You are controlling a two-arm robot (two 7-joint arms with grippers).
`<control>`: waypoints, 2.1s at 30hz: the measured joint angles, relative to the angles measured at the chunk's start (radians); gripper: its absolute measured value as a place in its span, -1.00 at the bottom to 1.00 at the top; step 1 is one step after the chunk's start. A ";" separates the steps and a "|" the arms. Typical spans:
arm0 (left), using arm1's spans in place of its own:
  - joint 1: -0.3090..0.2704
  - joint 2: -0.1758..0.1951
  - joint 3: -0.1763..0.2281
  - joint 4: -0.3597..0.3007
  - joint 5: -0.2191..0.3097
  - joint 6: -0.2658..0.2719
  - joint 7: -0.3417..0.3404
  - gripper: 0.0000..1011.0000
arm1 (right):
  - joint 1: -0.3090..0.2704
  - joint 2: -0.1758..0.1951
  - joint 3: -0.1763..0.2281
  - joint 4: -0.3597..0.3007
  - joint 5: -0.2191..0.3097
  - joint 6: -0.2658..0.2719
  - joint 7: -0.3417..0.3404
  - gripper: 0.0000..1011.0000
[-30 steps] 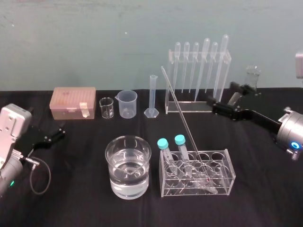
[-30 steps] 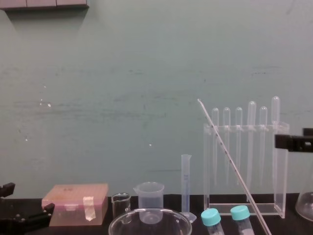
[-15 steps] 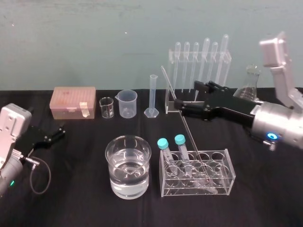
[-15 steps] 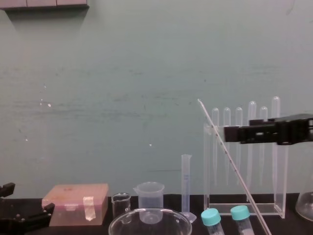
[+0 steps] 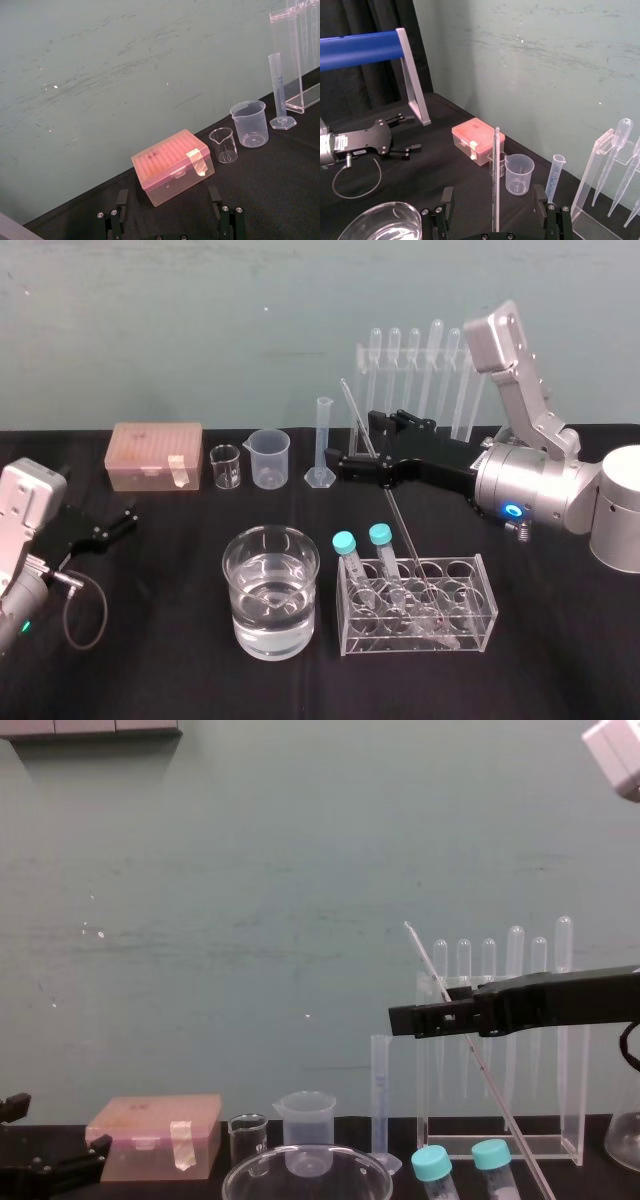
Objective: Hold the thermometer with one hand and immerse one end into the beaker, then reinsert it into the test tube rack.
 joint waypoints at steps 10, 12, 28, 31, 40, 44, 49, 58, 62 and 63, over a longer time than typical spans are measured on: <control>0.000 0.000 0.000 0.000 0.000 0.000 0.000 0.99 | 0.004 -0.007 -0.002 0.007 -0.006 0.005 -0.004 0.98; 0.000 0.000 0.000 0.000 0.000 0.000 0.000 0.99 | 0.003 -0.007 -0.002 0.006 -0.006 0.004 -0.004 0.98; 0.000 0.000 0.000 0.000 0.000 0.000 0.000 0.99 | -0.001 -0.003 0.002 0.002 -0.003 -0.001 -0.003 0.23; 0.000 0.000 0.000 0.000 0.000 0.000 0.000 0.99 | -0.001 -0.003 0.002 0.002 -0.002 -0.001 -0.003 0.02; 0.000 0.000 0.000 0.000 0.000 0.000 0.000 0.99 | -0.002 -0.002 0.003 0.001 -0.001 -0.002 -0.003 -0.57; 0.000 0.000 0.000 0.000 0.000 0.000 0.000 0.99 | -0.002 -0.001 0.003 0.000 -0.001 -0.002 -0.003 -0.81; 0.000 0.000 0.000 0.000 0.000 0.000 0.000 0.99 | -0.002 -0.001 0.003 0.000 -0.001 -0.002 -0.003 -0.89; 0.000 0.000 0.000 0.000 0.000 0.000 0.000 0.99 | -0.093 -0.016 0.081 -0.034 0.014 -0.195 -0.005 -0.89; 0.000 0.000 0.000 0.000 0.000 0.000 0.000 0.99 | -0.141 -0.018 0.124 -0.062 0.024 -0.286 0.003 -0.89; 0.000 0.000 0.000 0.000 0.000 0.000 0.000 0.99 | -0.151 -0.018 0.134 -0.067 0.029 -0.302 0.006 -0.89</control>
